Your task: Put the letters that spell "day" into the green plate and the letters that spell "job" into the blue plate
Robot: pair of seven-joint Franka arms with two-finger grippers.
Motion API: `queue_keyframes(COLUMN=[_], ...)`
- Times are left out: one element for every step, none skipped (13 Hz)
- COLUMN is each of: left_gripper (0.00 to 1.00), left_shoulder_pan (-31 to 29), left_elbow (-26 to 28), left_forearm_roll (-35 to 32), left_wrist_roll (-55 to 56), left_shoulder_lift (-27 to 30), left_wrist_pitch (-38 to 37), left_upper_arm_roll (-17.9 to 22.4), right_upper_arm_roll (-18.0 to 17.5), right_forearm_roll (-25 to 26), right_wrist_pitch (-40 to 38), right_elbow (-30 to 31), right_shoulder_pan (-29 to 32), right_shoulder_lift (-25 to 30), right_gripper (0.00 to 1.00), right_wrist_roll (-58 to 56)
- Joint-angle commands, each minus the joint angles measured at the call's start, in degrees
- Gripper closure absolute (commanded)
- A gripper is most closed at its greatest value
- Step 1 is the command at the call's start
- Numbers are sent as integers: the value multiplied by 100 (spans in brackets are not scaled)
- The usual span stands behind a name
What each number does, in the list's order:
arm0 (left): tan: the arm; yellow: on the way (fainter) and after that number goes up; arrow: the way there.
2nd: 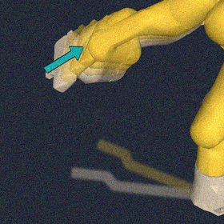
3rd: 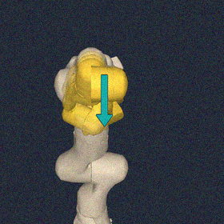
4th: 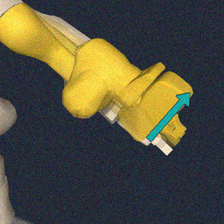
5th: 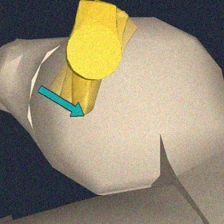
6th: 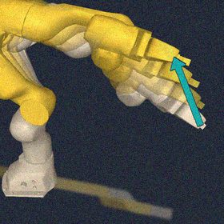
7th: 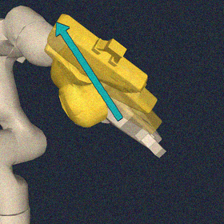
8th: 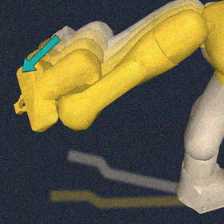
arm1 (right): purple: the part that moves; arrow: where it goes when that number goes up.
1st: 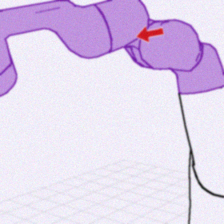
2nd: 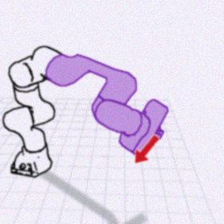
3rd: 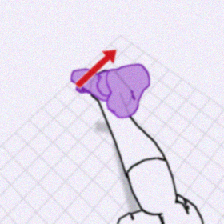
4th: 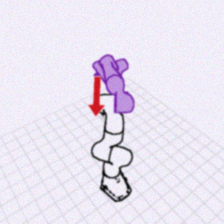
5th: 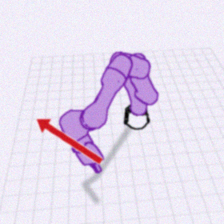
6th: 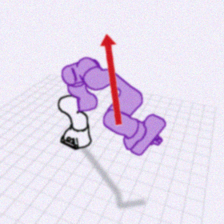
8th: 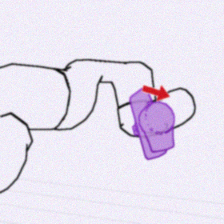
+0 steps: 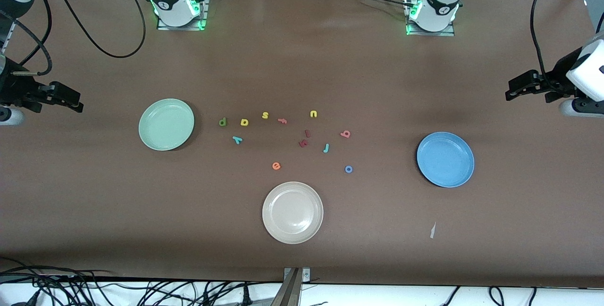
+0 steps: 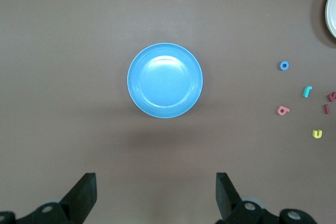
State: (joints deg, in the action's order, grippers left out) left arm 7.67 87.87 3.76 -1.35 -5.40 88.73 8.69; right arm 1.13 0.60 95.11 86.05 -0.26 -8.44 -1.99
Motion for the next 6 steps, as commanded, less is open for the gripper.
queue_keyframes(left_gripper=[0, 0, 0, 0, 0, 0], left_shoulder_pan=[24, 33, 68, 68, 94, 95], left_elbow=[301, 371, 415, 433, 442, 442], left_forearm_roll=[2, 2, -7, -7, -16, -7], left_wrist_roll=[161, 205, 284, 320, 320, 329], left_shoulder_lift=[276, 329, 390, 400, 400, 391], left_wrist_pitch=[170, 188, 206, 223, 215, 224], left_upper_arm_roll=[-61, -61, -61, -61, -61, -61], right_upper_arm_roll=[-25, -25, -25, -25, -25, -25], right_forearm_roll=[2, 2, 2, 2, 2, 2], right_wrist_pitch=[-81, -81, -81, -81, -81, -81], right_elbow=[-115, -115, -115, -115, -115, -106], right_shoulder_pan=[35, 35, 35, 35, 35, 35], right_shoulder_lift=[-17, -17, -17, -17, -17, -17], right_gripper=[0, 0, 0, 0, 0, 0], right_wrist_roll=[41, 41, 41, 41, 41, 41])
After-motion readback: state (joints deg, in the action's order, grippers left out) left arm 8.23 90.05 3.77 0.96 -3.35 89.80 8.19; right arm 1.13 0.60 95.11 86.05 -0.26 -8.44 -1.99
